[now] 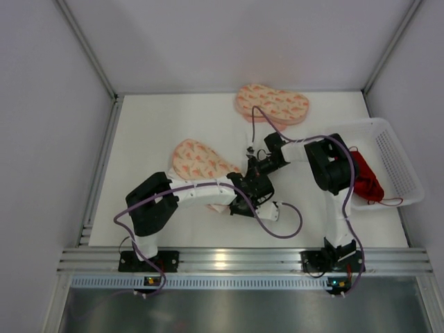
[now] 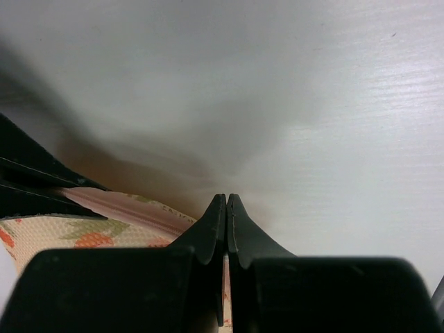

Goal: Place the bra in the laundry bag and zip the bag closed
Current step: Zip the zipper on the laundry bag.

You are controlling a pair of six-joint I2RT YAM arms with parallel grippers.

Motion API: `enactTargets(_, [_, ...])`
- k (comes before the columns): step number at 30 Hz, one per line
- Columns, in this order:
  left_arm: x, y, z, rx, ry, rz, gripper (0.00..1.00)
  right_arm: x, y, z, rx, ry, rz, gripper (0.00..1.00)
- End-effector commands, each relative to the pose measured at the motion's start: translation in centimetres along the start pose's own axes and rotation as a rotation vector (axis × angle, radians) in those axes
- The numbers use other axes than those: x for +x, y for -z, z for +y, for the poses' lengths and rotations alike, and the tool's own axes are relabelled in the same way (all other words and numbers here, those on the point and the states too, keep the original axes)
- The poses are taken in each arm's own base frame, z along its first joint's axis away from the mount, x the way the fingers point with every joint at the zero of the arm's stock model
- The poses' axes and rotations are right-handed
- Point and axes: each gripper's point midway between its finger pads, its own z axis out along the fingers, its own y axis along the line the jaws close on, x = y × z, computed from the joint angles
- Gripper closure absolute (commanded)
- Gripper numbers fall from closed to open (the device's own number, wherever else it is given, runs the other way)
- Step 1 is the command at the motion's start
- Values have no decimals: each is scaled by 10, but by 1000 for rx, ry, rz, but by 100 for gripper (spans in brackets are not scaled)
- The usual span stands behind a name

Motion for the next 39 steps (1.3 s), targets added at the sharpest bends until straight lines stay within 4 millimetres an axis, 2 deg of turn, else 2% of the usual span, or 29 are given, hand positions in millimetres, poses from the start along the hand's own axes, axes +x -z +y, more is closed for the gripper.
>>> enactTargets(1, [-13,12,-5,6,38,-64,100,-18,7,4,6,67,-35,98])
enactTargets(2, [-19,12,1,-8,37,-77,100,-17,6,4,8,70,-33,80])
enactTargets(4, [-24,11,9,-29,38,-82,100,-13,8,6,13,53,-26,58])
enactTargets(5, [-24,11,16,-40,47,-83,100,-12,11,8,26,66,-35,41])
enactTargets(6, [-30,11,23,-50,50,-94,100,-10,13,9,32,71,-37,37])
enactTargets(8, [-29,9,36,-65,79,-91,100,-1,18,12,39,64,-41,28])
enactTargets(12, [-37,15,62,-119,115,-119,100,14,19,6,47,29,-26,21])
enactTargets(14, [-41,14,69,-142,138,-128,100,20,13,0,46,-2,-2,20])
enactTargets(17, [-47,18,79,-175,166,-142,100,20,6,1,19,-20,12,24])
enactTargets(19, [-50,20,83,-192,173,-150,100,14,2,6,-4,-26,6,30])
enactTargets(21, [-51,20,82,-188,178,-155,100,12,-2,9,-13,-33,9,40])
enactTargets(22, [-51,19,81,-181,182,-157,100,8,-3,10,-16,-24,4,46])
enactTargets(23, [-51,19,79,-176,183,-157,100,8,-5,9,-14,-27,6,59])
enactTargets(26, [-48,21,77,-181,198,-156,100,4,-6,8,-13,-28,4,82])
enactTargets(27, [-46,22,76,-183,204,-154,100,5,-6,8,-12,-27,5,93])
enactTargets(28, [-45,24,74,-183,209,-155,100,4,-6,7,-9,-29,4,99])
enactTargets(29, [-46,34,75,-199,229,-175,98,5,-7,7,-11,-31,8,100])
enactTargets(30, [-44,39,74,-205,242,-181,83,4,-6,7,-14,-30,8,100])
enactTargets(33, [-35,71,77,-279,301,-216,59,5,-6,8,-17,-28,11,100])
enactTargets(34, [-30,81,79,-302,324,-228,43,6,-6,9,-19,-26,12,100])
enactTargets(35, [-20,95,74,-321,365,-252,31,6,-5,10,-23,-24,12,100])
enactTargets(36, [-13,100,71,-324,387,-262,24,8,-5,9,-22,-25,14,100])
enactTargets(37, [-4,118,73,-351,436,-300,11,8,-5,10,-22,-22,14,100])
enactTargets(38, [11,110,62,-337,443,-274,9,8,-5,10,-22,-18,15,100])
enactTargets(39, [20,111,59,-353,452,-272,6,8,-5,9,-21,-22,15,100])
